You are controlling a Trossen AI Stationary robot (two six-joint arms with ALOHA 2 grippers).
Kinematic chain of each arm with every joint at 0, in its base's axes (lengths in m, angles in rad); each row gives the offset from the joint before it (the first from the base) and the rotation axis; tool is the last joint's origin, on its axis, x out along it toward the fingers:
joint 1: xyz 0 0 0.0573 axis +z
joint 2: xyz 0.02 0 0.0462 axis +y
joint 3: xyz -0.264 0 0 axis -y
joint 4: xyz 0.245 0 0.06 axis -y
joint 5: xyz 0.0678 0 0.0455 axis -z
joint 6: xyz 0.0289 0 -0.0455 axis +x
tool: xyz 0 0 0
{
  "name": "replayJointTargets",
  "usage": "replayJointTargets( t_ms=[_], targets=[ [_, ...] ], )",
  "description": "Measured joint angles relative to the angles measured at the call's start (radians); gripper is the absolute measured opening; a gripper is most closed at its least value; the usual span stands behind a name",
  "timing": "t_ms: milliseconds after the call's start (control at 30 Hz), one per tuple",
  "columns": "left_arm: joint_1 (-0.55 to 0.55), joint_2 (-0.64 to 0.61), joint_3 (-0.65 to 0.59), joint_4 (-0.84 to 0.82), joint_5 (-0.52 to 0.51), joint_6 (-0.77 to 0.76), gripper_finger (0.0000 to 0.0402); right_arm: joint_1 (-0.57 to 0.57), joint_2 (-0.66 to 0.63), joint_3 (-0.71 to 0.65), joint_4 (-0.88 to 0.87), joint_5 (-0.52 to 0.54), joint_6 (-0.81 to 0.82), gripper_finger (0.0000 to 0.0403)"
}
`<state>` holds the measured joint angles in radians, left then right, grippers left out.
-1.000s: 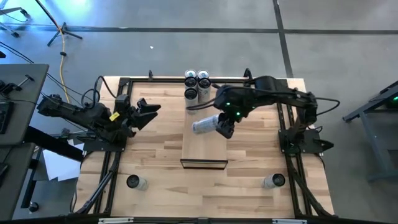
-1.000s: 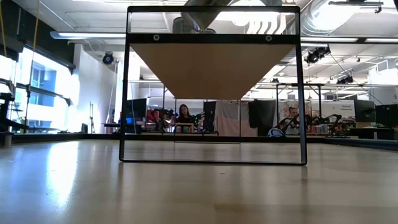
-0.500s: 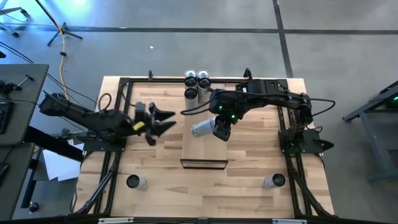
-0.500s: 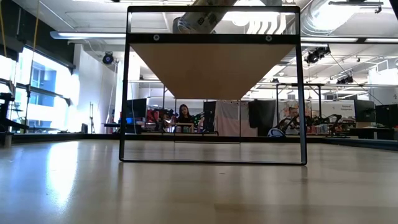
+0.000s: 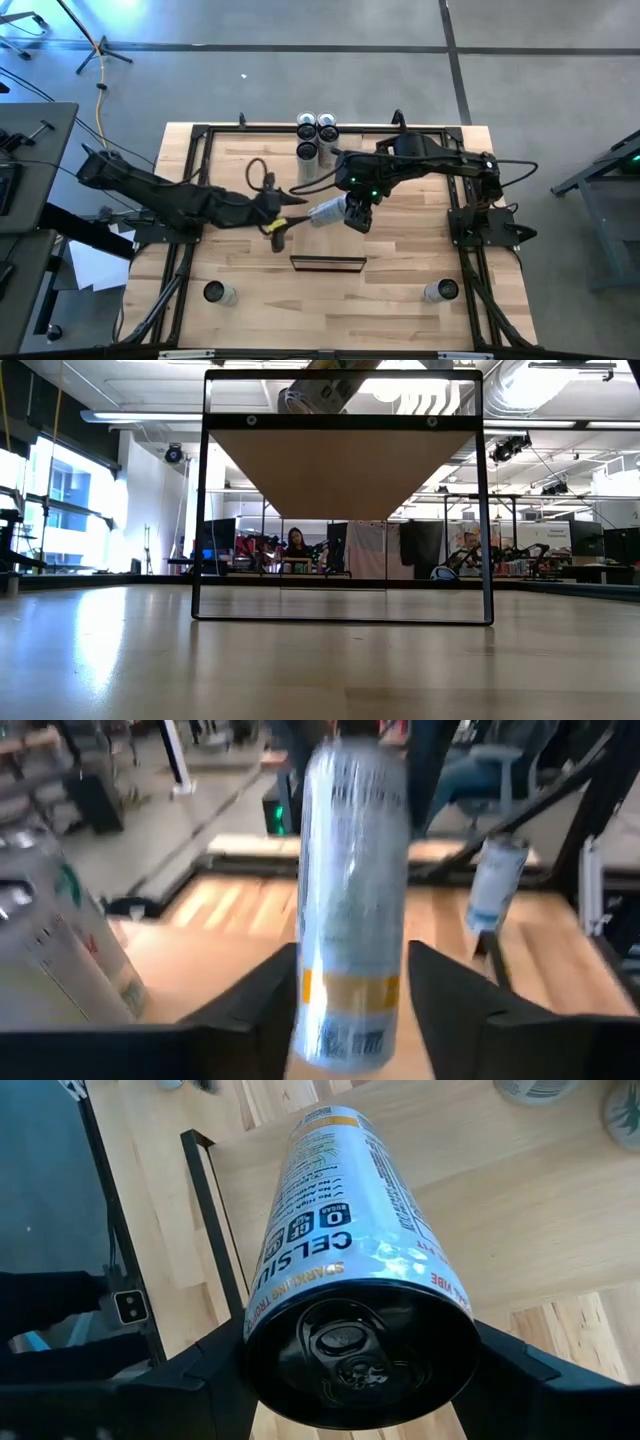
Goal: Place canned beverage on shelf
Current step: Put the white yellow soda can on the shelf aligned with the other white yellow soda can
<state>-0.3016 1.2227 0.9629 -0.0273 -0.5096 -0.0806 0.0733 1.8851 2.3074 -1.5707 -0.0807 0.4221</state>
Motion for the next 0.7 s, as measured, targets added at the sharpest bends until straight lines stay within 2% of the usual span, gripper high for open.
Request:
replayJointTargets(
  t_ms=[167,200,700],
  targets=[
    [0.023,0.069,-0.001,-0.032,0.001,-0.046,0.0031,0.007,0.000,0.000,0.000,0.014,0.004,0.0247],
    [0.025,0.076,-0.001,-0.023,0.002,-0.048,0.0017,0.007,0.000,0.000,0.000,0.016,0.006,0.0247],
    [0.052,0.192,-0.002,0.019,0.018,-0.085,0.0001,0.006,0.043,0.000,-0.010,0.012,0.022,0.0248]
  ],
)
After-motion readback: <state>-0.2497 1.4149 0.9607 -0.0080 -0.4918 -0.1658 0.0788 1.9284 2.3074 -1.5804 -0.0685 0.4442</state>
